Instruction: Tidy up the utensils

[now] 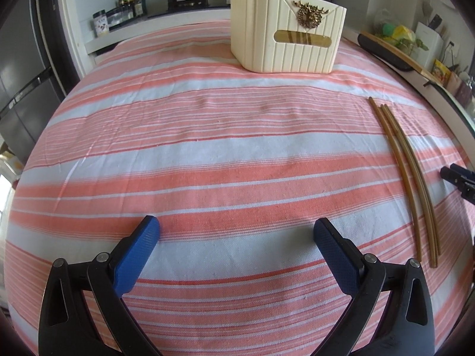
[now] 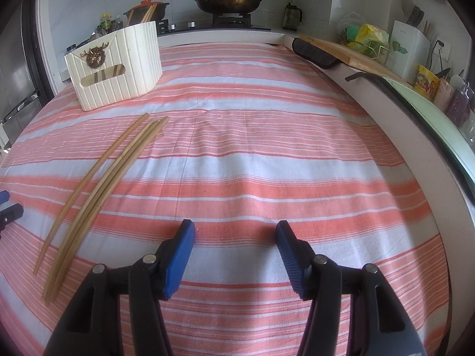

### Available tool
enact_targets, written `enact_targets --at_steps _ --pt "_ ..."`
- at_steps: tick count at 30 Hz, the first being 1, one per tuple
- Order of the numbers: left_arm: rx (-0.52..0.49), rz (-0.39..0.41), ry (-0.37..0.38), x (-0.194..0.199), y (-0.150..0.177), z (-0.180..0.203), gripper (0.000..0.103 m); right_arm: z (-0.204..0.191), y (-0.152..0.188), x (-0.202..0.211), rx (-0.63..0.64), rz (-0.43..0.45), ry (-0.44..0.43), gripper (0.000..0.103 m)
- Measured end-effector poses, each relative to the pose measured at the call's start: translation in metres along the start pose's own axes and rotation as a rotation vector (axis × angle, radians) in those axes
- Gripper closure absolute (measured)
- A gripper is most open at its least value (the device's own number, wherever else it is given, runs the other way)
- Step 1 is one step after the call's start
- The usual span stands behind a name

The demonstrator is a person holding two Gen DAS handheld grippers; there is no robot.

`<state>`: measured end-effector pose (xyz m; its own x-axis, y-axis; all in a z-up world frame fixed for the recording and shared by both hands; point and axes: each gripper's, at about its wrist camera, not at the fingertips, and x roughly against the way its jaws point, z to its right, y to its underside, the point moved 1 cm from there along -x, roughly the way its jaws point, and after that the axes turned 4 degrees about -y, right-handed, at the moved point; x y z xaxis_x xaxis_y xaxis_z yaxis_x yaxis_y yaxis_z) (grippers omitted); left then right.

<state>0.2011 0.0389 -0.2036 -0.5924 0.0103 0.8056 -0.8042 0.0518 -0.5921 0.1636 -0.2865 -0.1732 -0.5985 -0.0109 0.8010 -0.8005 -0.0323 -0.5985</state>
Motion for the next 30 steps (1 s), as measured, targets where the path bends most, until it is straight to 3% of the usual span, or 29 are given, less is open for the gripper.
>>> enact_targets --at_steps 4,9,15,16,18,21,24,26,28,30 --pt "-0.066 -0.013 0.118 0.015 -0.012 0.018 0.001 0.000 0.000 0.000 0.001 0.000 0.001 0.045" --pt "-0.210 -0.030 0.237 0.017 -0.042 0.086 0.001 0.000 0.000 -0.001 0.002 -0.001 0.002 0.045" --pt "-0.242 -0.075 0.248 -0.022 -0.060 0.135 0.003 0.000 0.000 -0.001 0.001 -0.001 0.002 0.045" --pt "-0.238 -0.080 0.250 -0.026 -0.061 0.137 0.008 0.000 0.000 -0.001 0.001 -0.001 0.002 0.045" --pt "-0.257 -0.058 0.211 -0.028 -0.060 0.143 0.011 0.000 0.000 -0.001 0.001 -0.002 0.002 0.045" --pt "-0.312 0.005 0.173 -0.025 -0.054 0.154 0.024 0.000 0.000 -0.001 0.002 -0.002 0.003 0.045" --pt "-0.296 0.051 0.174 -0.020 -0.047 0.155 0.044 0.000 0.000 -0.001 0.002 -0.002 0.003 0.045" --pt "-0.267 0.060 0.152 -0.018 -0.047 0.151 0.071 -0.001 0.000 -0.001 0.002 -0.002 0.004 0.045" --pt "-0.228 0.056 0.122 -0.016 -0.045 0.140 0.089 -0.001 0.000 -0.001 0.003 0.001 0.009 0.045" --pt "-0.175 0.052 0.099 -0.013 -0.040 0.123 0.092 -0.003 -0.001 0.003 -0.009 -0.002 -0.012 0.045"
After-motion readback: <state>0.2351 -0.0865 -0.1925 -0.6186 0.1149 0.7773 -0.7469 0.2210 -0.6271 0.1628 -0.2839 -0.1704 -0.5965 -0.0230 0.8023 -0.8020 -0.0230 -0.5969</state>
